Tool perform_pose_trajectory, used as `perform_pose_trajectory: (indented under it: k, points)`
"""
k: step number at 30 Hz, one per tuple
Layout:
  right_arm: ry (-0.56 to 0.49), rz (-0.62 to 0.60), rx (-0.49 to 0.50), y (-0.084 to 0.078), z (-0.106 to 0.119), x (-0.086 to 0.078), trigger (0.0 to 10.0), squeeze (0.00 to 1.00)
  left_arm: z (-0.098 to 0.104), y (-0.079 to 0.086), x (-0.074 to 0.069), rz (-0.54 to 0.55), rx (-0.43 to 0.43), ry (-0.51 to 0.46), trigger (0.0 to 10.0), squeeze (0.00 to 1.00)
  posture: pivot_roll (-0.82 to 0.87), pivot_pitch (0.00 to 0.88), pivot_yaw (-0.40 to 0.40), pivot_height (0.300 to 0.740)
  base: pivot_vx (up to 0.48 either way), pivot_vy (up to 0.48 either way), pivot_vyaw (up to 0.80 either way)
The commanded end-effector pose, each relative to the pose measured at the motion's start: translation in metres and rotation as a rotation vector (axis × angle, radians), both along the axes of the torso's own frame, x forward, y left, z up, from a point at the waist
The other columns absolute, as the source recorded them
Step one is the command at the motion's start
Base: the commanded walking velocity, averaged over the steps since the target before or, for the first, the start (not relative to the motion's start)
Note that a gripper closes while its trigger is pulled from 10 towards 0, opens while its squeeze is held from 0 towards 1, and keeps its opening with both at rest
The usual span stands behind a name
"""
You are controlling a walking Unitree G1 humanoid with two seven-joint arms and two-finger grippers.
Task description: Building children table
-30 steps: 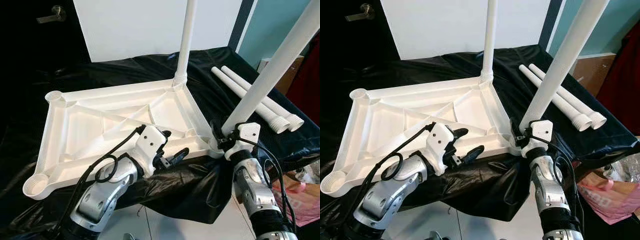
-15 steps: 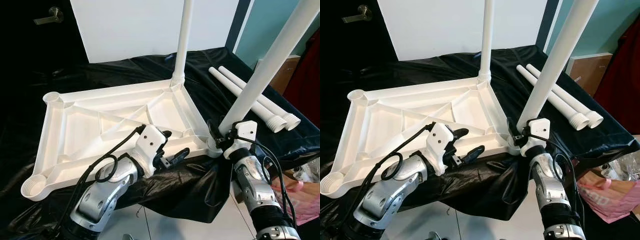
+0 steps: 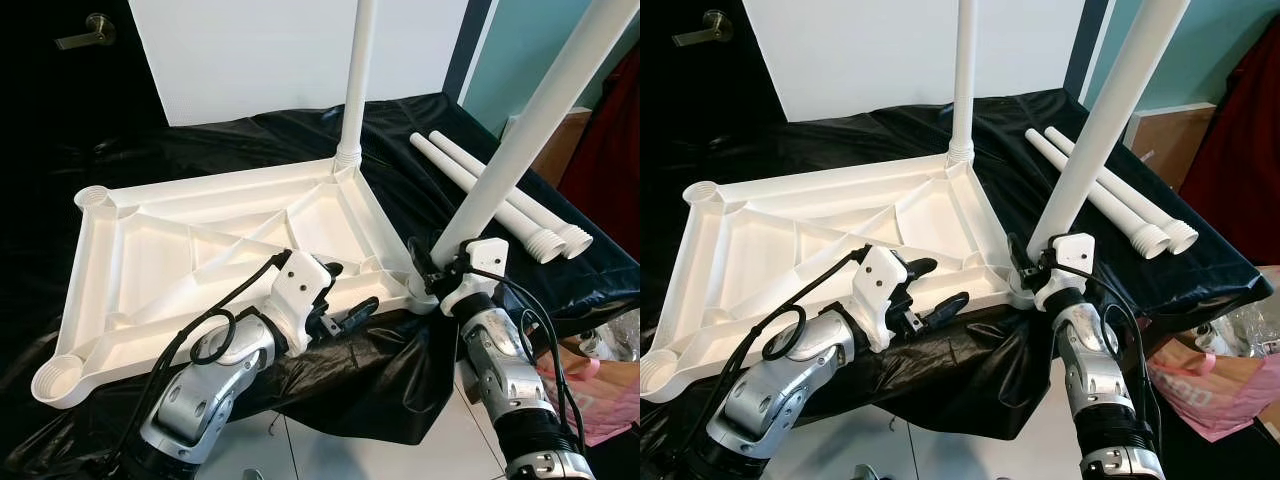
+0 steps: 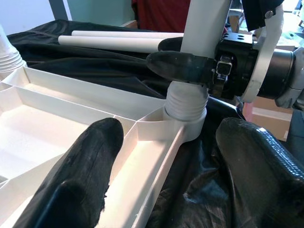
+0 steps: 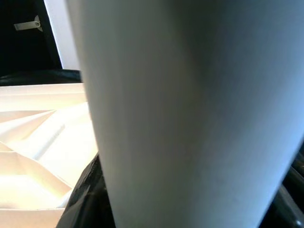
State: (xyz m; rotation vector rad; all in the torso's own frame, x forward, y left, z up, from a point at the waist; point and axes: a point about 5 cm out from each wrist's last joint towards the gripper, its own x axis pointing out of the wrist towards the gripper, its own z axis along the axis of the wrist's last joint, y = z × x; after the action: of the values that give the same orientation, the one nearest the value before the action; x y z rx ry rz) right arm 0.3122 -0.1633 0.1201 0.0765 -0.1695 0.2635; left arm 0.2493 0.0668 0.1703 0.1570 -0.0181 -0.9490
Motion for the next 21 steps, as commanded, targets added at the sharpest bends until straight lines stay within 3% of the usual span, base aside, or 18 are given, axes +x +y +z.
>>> perform_pose_trajectory:
  k: [1, 6, 21]
  points:
    - [0.228, -0.016, 0.052, -0.0003, -0.0399, -0.0089, 10.0, 0.00, 0.0017, -0.0035, -0.0051, -0.055, 0.000, 0.004, 10.0, 0.00, 0.00, 0.085, -0.006, 0.740, 0.000, 0.000, 0.00]
    - [0.284, -0.030, 0.076, 0.0003, -0.0409, -0.0055, 10.0, 0.00, 0.0019, -0.0035, -0.0053, -0.052, -0.007, 0.007, 10.0, 0.00, 0.00, 0.088, -0.008, 0.740, 0.000, 0.000, 0.00]
    - [0.259, 0.029, -0.008, 0.0051, -0.0374, -0.0085, 10.0, 0.00, 0.0027, -0.0043, -0.0066, -0.044, -0.019, 0.011, 10.0, 0.00, 0.00, 0.096, -0.015, 0.740, 0.000, 0.000, 0.00]
